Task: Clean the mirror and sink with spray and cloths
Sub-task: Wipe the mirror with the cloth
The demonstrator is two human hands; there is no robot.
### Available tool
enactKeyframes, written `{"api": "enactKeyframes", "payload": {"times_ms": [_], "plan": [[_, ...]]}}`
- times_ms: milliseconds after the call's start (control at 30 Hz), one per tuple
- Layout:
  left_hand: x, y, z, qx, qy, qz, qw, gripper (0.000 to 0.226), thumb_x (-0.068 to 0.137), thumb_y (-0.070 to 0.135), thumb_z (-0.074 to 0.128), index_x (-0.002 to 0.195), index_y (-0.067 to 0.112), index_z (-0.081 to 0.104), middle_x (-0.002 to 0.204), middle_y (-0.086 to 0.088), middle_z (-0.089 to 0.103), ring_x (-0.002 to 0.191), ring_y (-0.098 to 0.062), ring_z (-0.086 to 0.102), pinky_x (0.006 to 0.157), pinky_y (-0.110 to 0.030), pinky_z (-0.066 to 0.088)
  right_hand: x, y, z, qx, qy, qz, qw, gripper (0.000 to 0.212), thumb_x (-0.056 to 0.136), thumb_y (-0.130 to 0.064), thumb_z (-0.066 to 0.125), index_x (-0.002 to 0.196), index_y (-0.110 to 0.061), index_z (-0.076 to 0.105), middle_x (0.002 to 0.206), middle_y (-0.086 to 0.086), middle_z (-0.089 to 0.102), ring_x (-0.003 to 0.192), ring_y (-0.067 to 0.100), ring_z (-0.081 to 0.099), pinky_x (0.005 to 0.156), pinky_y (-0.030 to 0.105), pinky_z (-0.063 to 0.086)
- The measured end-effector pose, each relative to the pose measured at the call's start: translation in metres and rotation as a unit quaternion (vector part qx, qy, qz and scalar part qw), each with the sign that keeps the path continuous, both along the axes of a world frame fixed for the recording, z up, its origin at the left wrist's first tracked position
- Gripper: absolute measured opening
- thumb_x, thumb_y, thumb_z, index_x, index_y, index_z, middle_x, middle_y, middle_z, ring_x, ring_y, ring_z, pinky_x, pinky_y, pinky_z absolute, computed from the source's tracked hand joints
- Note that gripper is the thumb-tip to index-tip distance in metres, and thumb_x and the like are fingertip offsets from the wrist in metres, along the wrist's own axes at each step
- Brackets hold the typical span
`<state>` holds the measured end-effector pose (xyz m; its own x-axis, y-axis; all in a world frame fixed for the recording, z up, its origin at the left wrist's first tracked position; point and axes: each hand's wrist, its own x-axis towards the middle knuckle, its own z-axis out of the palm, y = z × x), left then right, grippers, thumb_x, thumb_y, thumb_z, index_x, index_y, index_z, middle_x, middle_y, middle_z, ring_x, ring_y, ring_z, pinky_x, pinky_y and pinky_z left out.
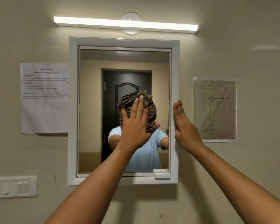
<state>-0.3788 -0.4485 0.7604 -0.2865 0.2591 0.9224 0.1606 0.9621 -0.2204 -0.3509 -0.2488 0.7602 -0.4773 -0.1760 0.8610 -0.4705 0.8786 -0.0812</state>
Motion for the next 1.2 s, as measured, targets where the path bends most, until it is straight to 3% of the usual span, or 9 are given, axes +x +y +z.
{"api": "enactKeyframes", "payload": {"times_ms": [233, 367, 533, 667, 867, 1200], "plan": [[-0.003, 0.055, -0.004, -0.088, 0.005, -0.020, 0.996, 0.072, 0.097, 0.057, 0.027, 0.155, 0.014, 0.028, 0.166, -0.010, 0.003, 0.153, -0.026, 0.000, 0.117, -0.062, 0.007, 0.007, 0.014, -0.011, 0.021, -0.013, 0.024, 0.999, 0.095, 0.089, 0.004, 0.048, 0.152, -0.032, -0.012, 0.158, -0.021, -0.017, 0.054, 0.009, 0.048, 0.052, 0.029, 0.052], [-0.001, 0.058, -0.018, -0.088, -0.005, -0.023, 0.996, 0.077, 0.098, 0.062, 0.023, 0.156, 0.012, 0.022, 0.166, -0.011, 0.003, 0.153, -0.027, 0.000, 0.118, -0.061, 0.007, 0.007, 0.017, -0.017, 0.022, -0.017, 0.027, 0.999, 0.092, 0.090, -0.002, 0.050, 0.152, -0.032, -0.010, 0.158, -0.022, -0.018, 0.059, 0.012, 0.053, 0.057, 0.031, 0.055], [0.003, 0.056, -0.050, -0.099, -0.021, -0.033, 0.994, 0.080, 0.097, 0.064, 0.024, 0.155, 0.009, 0.026, 0.166, -0.011, 0.005, 0.153, -0.026, 0.002, 0.117, -0.062, 0.010, 0.007, 0.017, -0.019, 0.025, -0.022, 0.032, 0.999, 0.088, 0.091, -0.009, 0.050, 0.153, -0.031, -0.010, 0.158, -0.020, -0.019, 0.080, 0.014, 0.058, 0.065, 0.032, 0.055], [0.004, 0.048, -0.054, -0.125, -0.029, -0.032, 0.991, 0.084, 0.095, 0.067, 0.026, 0.157, 0.010, 0.018, 0.166, -0.009, 0.004, 0.153, -0.025, 0.003, 0.117, -0.063, 0.008, 0.007, 0.014, -0.021, 0.020, -0.009, 0.026, 0.999, 0.086, 0.092, -0.006, 0.044, 0.151, -0.032, -0.013, 0.158, -0.018, -0.019, 0.074, 0.014, 0.054, 0.059, 0.033, 0.054], [0.005, 0.018, -0.038, -0.108, -0.025, -0.030, 0.993, 0.083, 0.095, 0.065, 0.035, 0.157, 0.013, 0.017, 0.166, -0.007, 0.005, 0.153, -0.024, 0.002, 0.117, -0.062, 0.009, 0.003, 0.005, -0.026, 0.014, -0.002, -0.007, 1.000, 0.099, 0.082, 0.012, 0.044, 0.152, -0.028, -0.013, 0.159, -0.015, -0.020, 0.047, 0.014, 0.043, 0.043, 0.024, 0.043], [0.007, -0.090, -0.029, -0.045, -0.025, 0.049, 0.997, 0.084, 0.095, 0.069, 0.029, 0.157, 0.017, 0.007, 0.166, -0.009, 0.002, 0.153, -0.024, -0.006, 0.119, -0.061, 0.004, -0.001, -0.009, -0.034, -0.024, 0.020, -0.022, 0.999, 0.106, 0.077, 0.018, 0.048, 0.153, -0.026, -0.011, 0.160, -0.011, -0.016, 0.049, 0.017, 0.044, 0.040, 0.026, 0.039]]}}
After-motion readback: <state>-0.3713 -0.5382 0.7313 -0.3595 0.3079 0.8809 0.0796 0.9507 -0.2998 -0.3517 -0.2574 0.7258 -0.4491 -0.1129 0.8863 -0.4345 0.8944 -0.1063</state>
